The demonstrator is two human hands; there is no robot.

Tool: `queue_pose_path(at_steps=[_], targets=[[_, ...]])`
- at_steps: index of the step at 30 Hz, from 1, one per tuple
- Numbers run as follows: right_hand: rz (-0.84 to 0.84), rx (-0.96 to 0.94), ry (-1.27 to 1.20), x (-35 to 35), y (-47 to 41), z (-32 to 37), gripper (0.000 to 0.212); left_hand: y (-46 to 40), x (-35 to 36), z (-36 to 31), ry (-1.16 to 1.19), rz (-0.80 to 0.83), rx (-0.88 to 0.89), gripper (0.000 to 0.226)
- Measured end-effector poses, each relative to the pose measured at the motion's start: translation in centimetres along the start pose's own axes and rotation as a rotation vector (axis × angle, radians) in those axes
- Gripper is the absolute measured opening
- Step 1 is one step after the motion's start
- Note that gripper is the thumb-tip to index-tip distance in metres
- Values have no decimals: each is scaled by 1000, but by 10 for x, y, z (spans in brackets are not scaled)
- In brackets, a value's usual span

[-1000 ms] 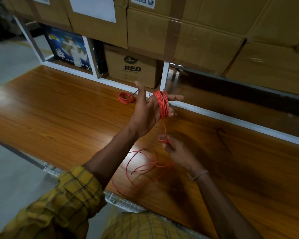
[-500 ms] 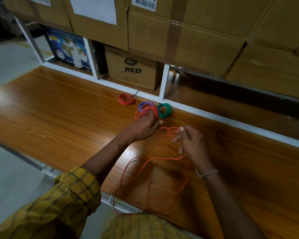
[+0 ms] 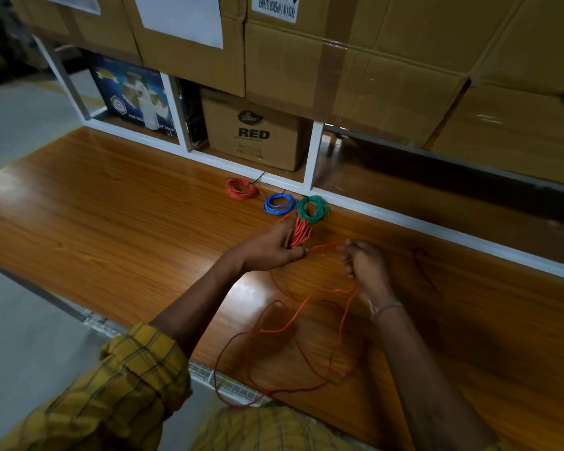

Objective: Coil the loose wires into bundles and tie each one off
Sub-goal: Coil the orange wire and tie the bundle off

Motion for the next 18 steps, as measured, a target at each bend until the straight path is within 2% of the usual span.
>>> queue_pose_path(at_steps=[6,10,14,16,18], targets=[[51,-346,280,-3,21,19,16,7,-10,8,4,-68,-11,38],[139,-577,392,5,28,31,22,6,-11,10,34,-99,-25,37],[2,-838,649,8,23,35,10,3,-12,9,55,-84,-19,39],[-77,-844,690,9,21,36,11,2,-12,8,46,-57,-2,38],[-183,-708,604,-1,16,35,21,2,-12,10,22,-19,12,38]])
Point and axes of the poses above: each hand's wrist, its own y-axis away from the middle knuckle, its own x-axis out of the palm, z = x × y, the point moved 5 cm from there along -y, towards the middle knuckle, and after that the axes turned 10 degrees about x, right-handed, at the moved point
